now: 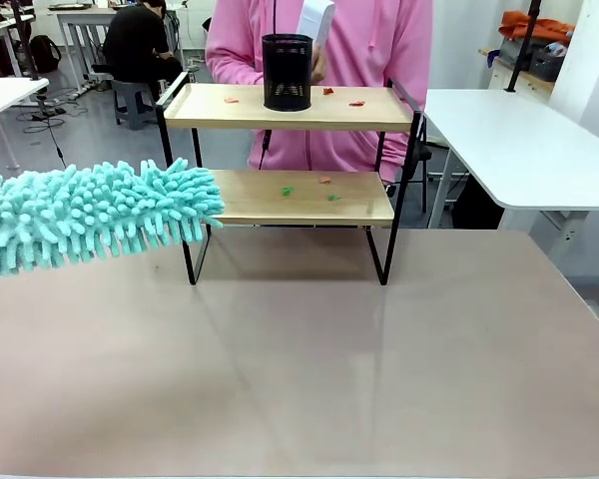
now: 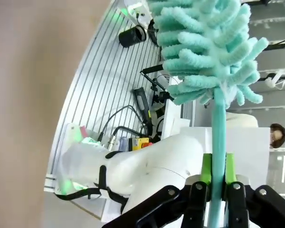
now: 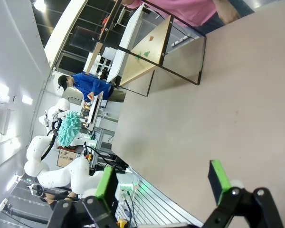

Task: Clean the shelf.
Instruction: Clean the specific tier of the Shelf with the Duster once objects are removed.

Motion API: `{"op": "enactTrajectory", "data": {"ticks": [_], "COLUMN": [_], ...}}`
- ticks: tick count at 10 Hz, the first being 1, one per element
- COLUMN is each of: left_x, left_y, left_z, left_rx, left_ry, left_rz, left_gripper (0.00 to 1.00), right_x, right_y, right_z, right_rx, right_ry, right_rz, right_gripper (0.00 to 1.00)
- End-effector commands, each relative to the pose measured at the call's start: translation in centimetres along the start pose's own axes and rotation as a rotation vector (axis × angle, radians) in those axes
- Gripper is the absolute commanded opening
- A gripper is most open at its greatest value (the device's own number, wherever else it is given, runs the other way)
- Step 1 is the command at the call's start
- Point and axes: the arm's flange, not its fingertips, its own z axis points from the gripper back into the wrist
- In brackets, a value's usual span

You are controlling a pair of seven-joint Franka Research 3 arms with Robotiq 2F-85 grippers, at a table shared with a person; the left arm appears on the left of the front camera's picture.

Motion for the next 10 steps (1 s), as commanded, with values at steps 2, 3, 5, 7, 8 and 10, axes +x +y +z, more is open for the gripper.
{"op": "enactTrajectory", "data": {"ticks": [2,3,5,7,8,10], "left_x": [4.0,5.9,9.4,12.4,12.9,11.9], "left_y": [1.2,1.6,2.9,4.1,3.9,4.7], "left_z": [-2.1,-3.0,-5.5,-6.8,-6.7,-5.6], "left_rx": [0.044,0.035,0.060,0.114,-0.027,0.094], "left_ry": [-0.129,-0.156,-0.194,-0.397,-0.213,-0.279], "left_rz": [0.099,0.123,0.167,0.139,0.201,0.163], "left_gripper": [0.12,0.12,0.12,0.12,0.12,0.12], "right_x": [0.3,0.3,0.3,0.3,0.3,0.3], "right_y": [0.0,0.0,0.0,0.0,0.0,0.0], "right_z": [0.0,0.0,0.0,0.0,0.0,0.0], "right_rx": [0.014,0.014,0.014,0.014,0.014,0.014], "right_ry": [-0.017,-0.017,-0.017,-0.017,-0.017,-0.017], "right_rz": [0.028,0.028,0.028,0.028,0.028,0.028], "right_gripper": [1.00,1.00,1.00,1.00,1.00,1.00]}}
